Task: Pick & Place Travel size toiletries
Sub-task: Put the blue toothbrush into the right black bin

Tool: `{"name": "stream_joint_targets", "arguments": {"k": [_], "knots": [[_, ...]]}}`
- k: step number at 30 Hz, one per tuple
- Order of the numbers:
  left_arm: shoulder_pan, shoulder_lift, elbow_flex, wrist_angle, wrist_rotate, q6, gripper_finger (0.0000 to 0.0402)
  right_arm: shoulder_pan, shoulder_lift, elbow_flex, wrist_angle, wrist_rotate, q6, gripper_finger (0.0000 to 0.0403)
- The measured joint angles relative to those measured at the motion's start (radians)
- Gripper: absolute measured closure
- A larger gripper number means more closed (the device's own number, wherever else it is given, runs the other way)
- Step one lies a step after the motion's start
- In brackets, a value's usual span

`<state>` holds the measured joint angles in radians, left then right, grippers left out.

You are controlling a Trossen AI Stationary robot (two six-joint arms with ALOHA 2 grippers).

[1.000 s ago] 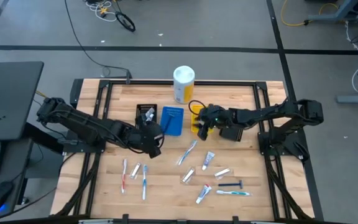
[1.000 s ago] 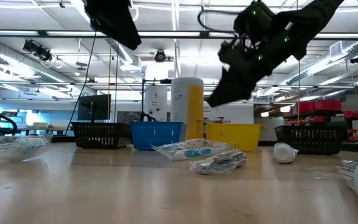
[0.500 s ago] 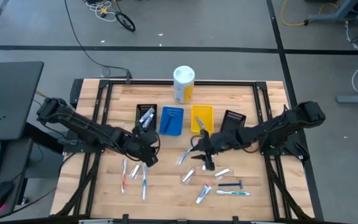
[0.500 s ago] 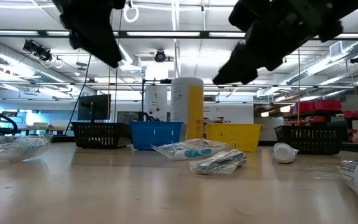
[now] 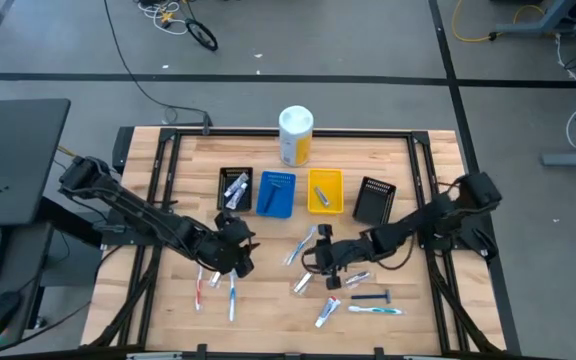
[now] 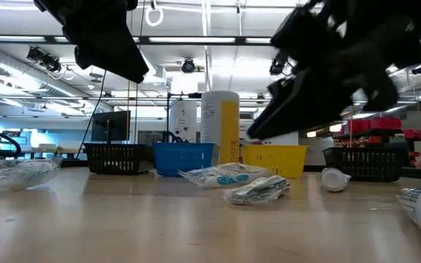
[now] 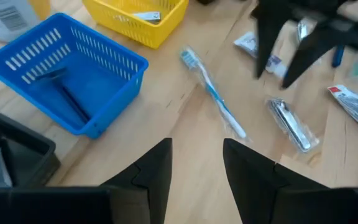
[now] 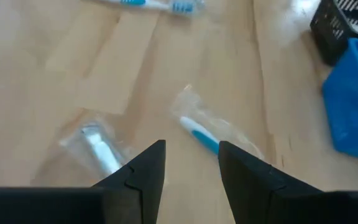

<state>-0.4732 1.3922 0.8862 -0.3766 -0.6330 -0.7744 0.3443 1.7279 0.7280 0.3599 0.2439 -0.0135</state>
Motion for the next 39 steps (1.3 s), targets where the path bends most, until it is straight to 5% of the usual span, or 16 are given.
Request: {"name": "stream_joint_targets", "arguments": {"k": [5,13,33,39], "knots": [[0.0,0.0,-0.01,0.026,0.027,0.003,0.0251,-0.067,0.06,0.017,0.045,0.03,-0.054,0.0245],[0.001,0.0,-0.01,0.036,0.024,0.056,0.0251,-0.202,0.06,0.073,-0.151,-0.248,-0.029,0.0245],[0.002,0.0,-0.01,0.039,0.048,0.208,0.0251,-0.261,0.07,0.06,-0.28,-0.338,-0.194,0.0247],[0.003,0.0,-0.01,0.039,0.047,0.255,0.0251,-0.261,0.07,0.06,-0.28,-0.332,-0.198,0.0298]]}}
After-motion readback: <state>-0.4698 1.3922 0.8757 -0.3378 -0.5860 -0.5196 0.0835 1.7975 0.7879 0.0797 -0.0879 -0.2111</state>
